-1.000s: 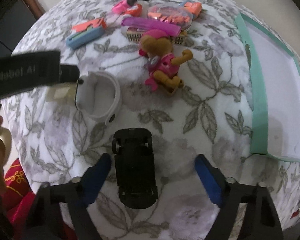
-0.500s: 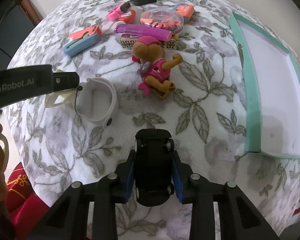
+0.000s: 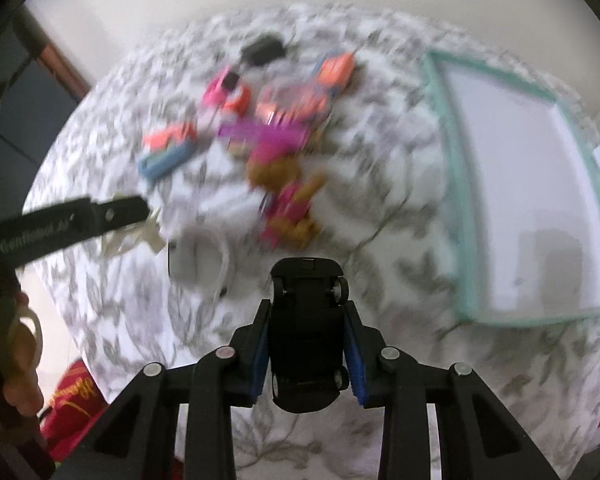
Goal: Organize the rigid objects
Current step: 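Carry both items into the white tray and open both grippers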
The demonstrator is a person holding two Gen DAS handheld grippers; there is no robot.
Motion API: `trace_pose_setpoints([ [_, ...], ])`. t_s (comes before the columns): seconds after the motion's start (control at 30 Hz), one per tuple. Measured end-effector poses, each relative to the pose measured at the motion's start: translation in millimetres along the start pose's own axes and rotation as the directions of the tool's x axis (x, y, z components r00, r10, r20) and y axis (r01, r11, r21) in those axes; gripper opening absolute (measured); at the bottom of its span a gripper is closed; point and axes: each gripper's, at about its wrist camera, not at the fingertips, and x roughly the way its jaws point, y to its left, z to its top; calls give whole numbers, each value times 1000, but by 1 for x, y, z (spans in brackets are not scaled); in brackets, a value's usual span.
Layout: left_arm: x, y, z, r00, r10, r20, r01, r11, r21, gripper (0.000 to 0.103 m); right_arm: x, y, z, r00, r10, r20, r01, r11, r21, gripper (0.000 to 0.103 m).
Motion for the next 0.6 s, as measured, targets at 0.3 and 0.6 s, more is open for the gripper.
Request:
trace_pose_setpoints([
  [0.3,-43,-84,45,986,-116,116,108,992,72,55,-56,-64,44,975,-124,187,80,970,229,35],
  [0.6,-11,-183,61,980,-181,84,160,964,212,55,-61,-140,70,946,-258,197,173,914,368,35],
])
